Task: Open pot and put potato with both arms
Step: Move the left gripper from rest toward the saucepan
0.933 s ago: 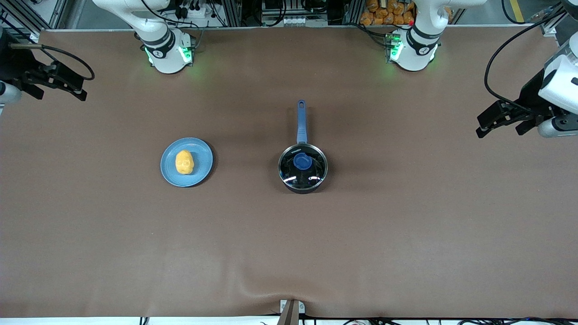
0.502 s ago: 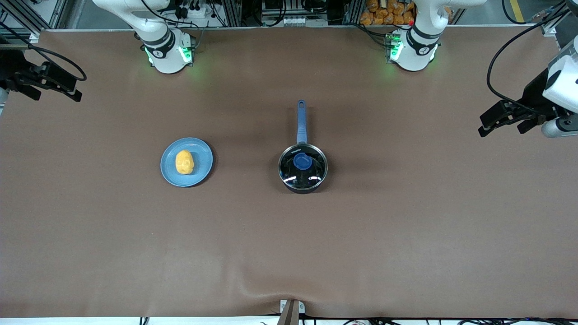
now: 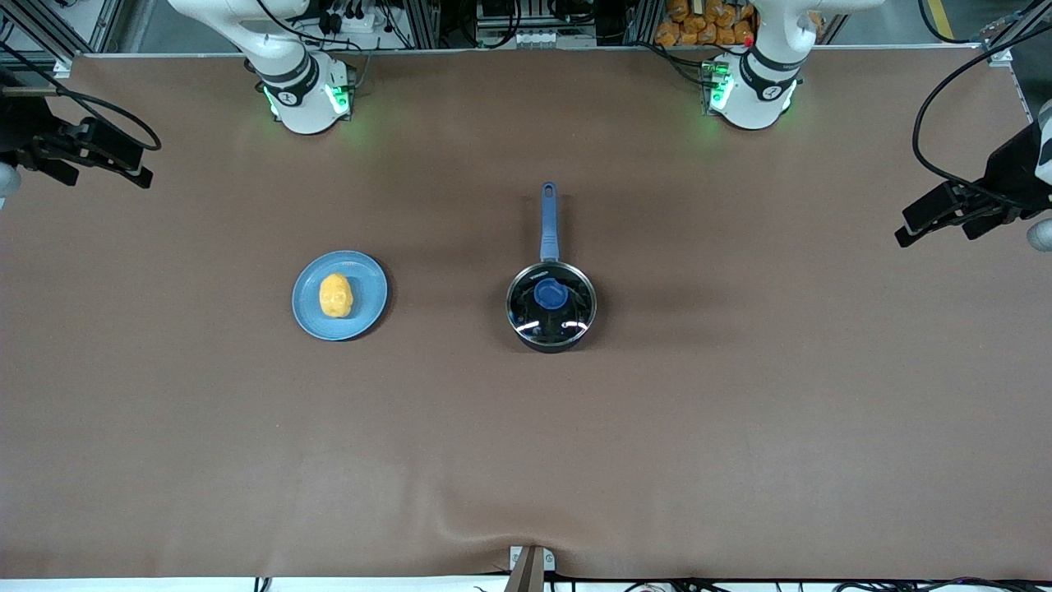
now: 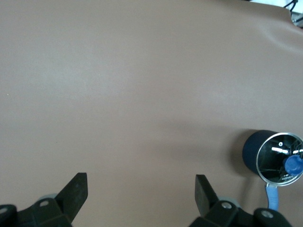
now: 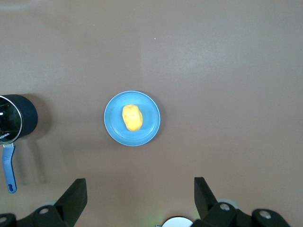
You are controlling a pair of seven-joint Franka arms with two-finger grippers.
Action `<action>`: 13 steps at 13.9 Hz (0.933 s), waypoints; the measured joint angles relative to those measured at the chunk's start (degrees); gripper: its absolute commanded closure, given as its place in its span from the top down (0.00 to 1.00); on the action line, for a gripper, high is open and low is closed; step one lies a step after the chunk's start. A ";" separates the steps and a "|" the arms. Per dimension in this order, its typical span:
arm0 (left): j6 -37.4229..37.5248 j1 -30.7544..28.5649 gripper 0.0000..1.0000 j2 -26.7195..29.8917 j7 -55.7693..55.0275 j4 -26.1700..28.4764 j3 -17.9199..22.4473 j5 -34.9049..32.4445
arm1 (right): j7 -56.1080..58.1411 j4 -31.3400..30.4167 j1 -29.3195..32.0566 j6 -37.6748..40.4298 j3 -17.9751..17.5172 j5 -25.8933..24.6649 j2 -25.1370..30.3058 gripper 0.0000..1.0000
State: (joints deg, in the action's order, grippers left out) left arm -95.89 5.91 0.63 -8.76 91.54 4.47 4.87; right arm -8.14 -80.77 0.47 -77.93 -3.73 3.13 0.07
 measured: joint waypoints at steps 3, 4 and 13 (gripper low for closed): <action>0.16 0.27 1.00 0.00 0.80 0.00 -0.15 0.00 | 0.00 0.00 0.00 0.00 0.01 0.00 -0.02 1.00; 0.34 0.44 1.00 0.00 0.82 -0.04 -0.34 0.00 | 0.00 0.00 0.01 0.00 0.06 0.00 -0.02 1.00; 2.36 0.77 1.00 -0.28 1.32 -0.08 -2.93 -0.04 | 0.02 -0.03 0.01 0.07 0.18 0.00 -0.04 1.00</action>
State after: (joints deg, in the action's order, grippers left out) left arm -93.53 6.68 0.36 -7.44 91.46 1.54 4.82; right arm -8.12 -80.80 0.48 -77.86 -3.54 3.13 0.04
